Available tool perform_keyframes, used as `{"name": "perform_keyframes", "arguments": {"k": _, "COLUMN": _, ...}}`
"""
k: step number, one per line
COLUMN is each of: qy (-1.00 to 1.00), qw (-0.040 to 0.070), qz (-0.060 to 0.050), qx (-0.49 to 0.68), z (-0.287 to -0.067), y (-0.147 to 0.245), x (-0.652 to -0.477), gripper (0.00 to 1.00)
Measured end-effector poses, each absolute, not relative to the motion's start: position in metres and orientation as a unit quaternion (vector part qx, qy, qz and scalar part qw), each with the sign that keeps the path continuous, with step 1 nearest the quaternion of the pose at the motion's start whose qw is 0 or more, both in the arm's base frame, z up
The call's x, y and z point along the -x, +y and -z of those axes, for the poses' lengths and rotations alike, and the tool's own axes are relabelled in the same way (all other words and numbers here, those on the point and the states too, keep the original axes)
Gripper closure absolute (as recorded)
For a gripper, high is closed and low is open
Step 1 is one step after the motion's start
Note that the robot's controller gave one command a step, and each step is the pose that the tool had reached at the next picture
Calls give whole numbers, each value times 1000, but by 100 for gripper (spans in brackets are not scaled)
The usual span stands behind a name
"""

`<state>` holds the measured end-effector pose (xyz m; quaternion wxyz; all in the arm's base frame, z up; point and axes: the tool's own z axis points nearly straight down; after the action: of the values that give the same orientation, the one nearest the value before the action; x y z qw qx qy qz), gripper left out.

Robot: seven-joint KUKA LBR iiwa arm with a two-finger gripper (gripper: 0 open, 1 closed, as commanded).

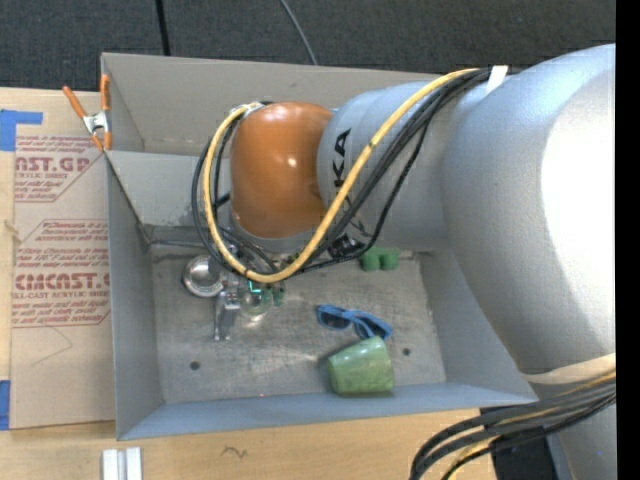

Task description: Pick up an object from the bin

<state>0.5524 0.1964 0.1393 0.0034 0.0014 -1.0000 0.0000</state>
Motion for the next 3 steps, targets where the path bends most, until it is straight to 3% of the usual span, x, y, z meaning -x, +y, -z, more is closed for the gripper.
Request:
{"name": "perform_keyframes", "arguments": {"k": 1, "qy": -1000, "qw": -2, "qz": 2, "qx": -22, "z": -70, "y": 103, "x": -558, "gripper": 0}}
{"name": "perform_keyframes", "arguments": {"k": 2, "qy": -998, "qw": -2, "qz": 1, "qx": -65, "z": -101, "y": 130, "x": -544, "gripper": 0}}
{"name": "perform_keyframes", "arguments": {"k": 3, "qy": -992, "qw": 0, "qz": 1, "qx": -129, "z": -100, "y": 149, "x": -533, "gripper": 0}}
